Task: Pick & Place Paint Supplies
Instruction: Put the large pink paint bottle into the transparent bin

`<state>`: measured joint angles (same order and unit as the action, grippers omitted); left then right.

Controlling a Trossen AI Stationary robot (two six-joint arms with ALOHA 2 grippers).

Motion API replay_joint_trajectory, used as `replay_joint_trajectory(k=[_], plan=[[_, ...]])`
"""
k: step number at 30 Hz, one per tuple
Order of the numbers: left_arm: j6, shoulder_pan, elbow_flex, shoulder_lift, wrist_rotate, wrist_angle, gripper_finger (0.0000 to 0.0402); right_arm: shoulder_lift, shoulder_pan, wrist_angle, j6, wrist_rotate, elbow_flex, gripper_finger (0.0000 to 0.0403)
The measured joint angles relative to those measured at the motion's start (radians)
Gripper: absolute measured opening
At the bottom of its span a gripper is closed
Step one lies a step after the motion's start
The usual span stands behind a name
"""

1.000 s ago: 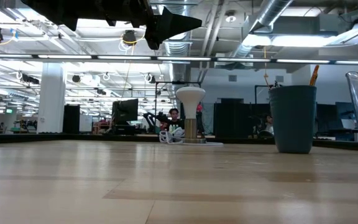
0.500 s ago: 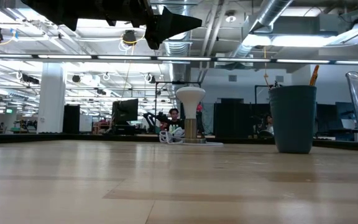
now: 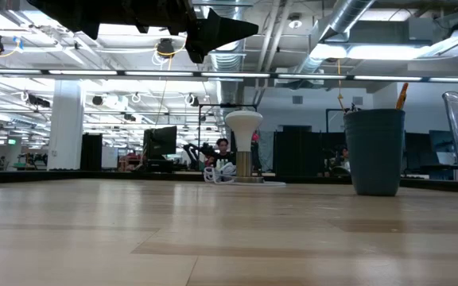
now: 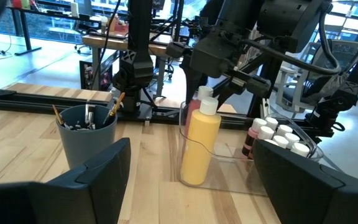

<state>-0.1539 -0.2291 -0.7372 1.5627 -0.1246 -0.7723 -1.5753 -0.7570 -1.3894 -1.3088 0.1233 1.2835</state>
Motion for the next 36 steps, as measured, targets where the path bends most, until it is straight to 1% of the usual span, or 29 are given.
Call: replay_joint_trajectory(k=[2, 7, 10, 20, 27, 36], plan=[[0.000, 0.000, 0.000, 0.000, 0.000, 0.000, 0.0297, 0.000, 0.000, 0.001, 0.000, 0.008, 0.000, 0.0213], [0.000, 0.000, 0.000, 0.000, 0.000, 0.000, 0.0297, 0.000, 0.000, 0.008, -0.001, 0.009, 0.000, 0.0237], [0.000, 0.000, 0.000, 0.000, 0.000, 0.000, 0.0297, 0.000, 0.000, 0.012, -0.001, 0.008, 0.000, 0.0243], [0.000, 0.000, 0.000, 0.000, 0.000, 0.000, 0.0297, 0.000, 0.001, 0.014, 0.006, -0.026, 0.014, 0.0231], [0.000, 0.000, 0.000, 0.000, 0.000, 0.000, 0.0297, 0.000, 0.000, -0.029, 0.007, -0.022, 0.055, 0.0229], [0.000, 0.000, 0.000, 0.000, 0.000, 0.000, 0.0297, 0.000, 0.005, -0.039, 0.007, 0.006, 0.058, 0.0229]])
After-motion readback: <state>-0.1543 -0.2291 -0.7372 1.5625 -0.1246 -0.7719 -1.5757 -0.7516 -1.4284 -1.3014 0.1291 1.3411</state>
